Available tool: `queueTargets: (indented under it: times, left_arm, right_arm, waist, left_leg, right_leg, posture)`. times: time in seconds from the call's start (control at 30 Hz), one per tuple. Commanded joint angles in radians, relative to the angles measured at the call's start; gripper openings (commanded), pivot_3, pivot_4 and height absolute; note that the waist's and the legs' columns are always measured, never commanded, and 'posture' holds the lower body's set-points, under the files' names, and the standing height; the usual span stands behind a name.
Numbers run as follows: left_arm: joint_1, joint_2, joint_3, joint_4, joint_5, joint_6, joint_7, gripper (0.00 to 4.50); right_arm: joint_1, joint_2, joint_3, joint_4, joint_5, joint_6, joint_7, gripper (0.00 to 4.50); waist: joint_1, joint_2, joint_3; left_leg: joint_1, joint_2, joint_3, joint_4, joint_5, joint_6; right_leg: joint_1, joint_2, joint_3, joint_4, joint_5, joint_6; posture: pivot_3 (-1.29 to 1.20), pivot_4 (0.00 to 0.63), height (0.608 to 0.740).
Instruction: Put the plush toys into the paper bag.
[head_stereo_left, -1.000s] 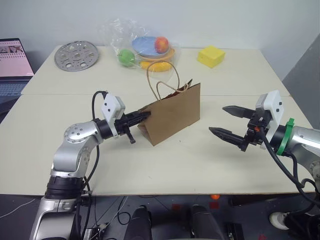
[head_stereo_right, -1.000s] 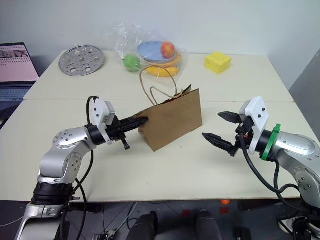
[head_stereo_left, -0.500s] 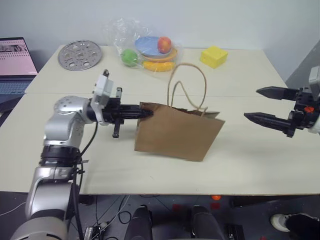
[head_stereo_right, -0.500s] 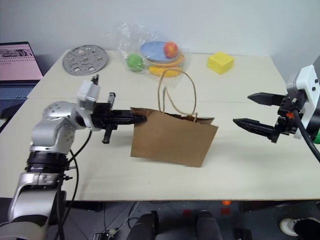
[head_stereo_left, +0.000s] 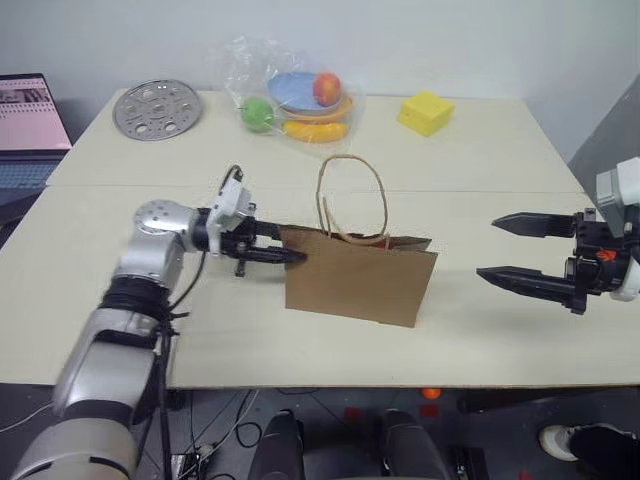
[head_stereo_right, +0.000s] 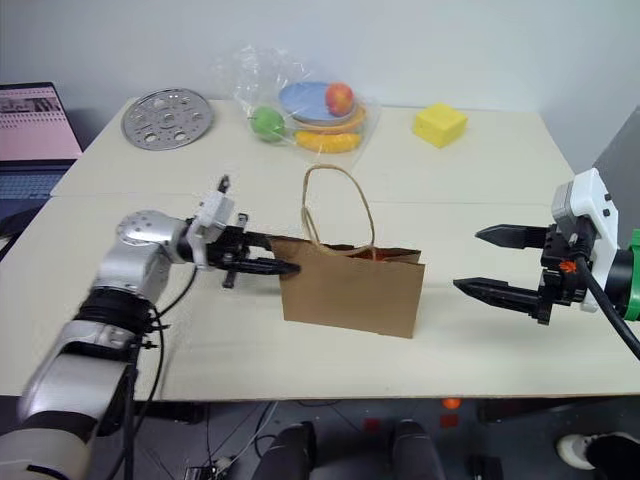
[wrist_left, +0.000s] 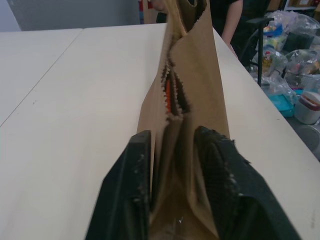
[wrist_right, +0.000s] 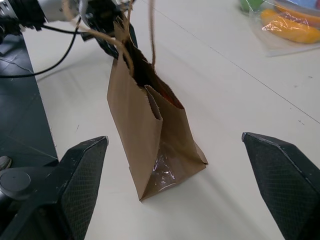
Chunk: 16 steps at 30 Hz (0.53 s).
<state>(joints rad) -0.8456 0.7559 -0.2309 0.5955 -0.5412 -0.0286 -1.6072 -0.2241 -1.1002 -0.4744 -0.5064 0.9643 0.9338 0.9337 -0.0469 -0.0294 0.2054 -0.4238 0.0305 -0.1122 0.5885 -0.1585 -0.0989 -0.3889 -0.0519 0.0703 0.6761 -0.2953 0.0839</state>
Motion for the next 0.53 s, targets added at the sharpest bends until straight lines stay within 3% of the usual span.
queueTargets:
  times: [0.03, 0.23, 0.33, 0.43, 0.53]
  left_arm:
    - [0.028, 0.117, 0.010, -0.180, -0.085, 0.141, -0.007, 2.77]
    - [0.012, 0.244, 0.132, -0.189, -0.001, 0.274, 0.077, 4.47]
    - [0.027, 0.275, 0.164, -0.197, 0.091, 0.256, 0.162, 4.47]
    - [0.058, 0.279, 0.210, -0.263, 0.076, 0.352, 0.209, 4.47]
    - [0.094, 0.259, 0.246, -0.300, 0.081, 0.319, 0.228, 4.47]
  right_arm:
    - [-0.003, 0.022, -0.008, 0.002, -0.006, -0.043, -0.004, 4.50]
    - [0.023, 0.039, 0.006, 0.028, -0.058, -0.097, 0.013, 4.50]
    - [0.030, 0.040, 0.021, 0.047, -0.095, -0.133, 0.026, 4.50]
    - [0.024, 0.047, 0.048, 0.065, -0.124, -0.162, 0.031, 4.50]
    - [0.022, 0.056, 0.066, 0.073, -0.137, -0.179, 0.034, 4.50]
  waist:
    - [-0.004, 0.001, 0.000]
    - [-0.007, 0.001, 0.000]
    - [-0.007, 0.001, 0.000]
    - [-0.007, 0.001, 0.000]
    - [-0.007, 0.001, 0.000]
  left_leg:
    - [0.000, 0.000, 0.000, 0.000, 0.000, 0.000]
    - [0.001, 0.000, 0.000, 0.001, 0.000, 0.000]
    - [0.001, 0.000, 0.000, 0.002, 0.000, 0.000]
    - [0.001, 0.000, 0.000, 0.002, 0.000, 0.000]
    - [0.001, 0.000, 0.000, 0.002, 0.000, 0.000]
  right_leg:
    - [0.000, 0.000, 0.000, 0.000, 0.000, 0.000]
    - [0.000, 0.000, 0.000, 0.002, -0.001, 0.001]
    - [0.000, 0.000, 0.000, 0.002, -0.001, 0.001]
    - [0.000, 0.000, 0.000, 0.002, -0.001, 0.001]
    - [0.000, 0.000, 0.000, 0.002, -0.001, 0.001]
  posture:
    - [0.00, 0.150, 0.740]
    - [0.00, 0.150, 0.740]
    - [0.00, 0.150, 0.740]
    - [0.00, 0.150, 0.740]
    - [0.00, 0.150, 0.740]
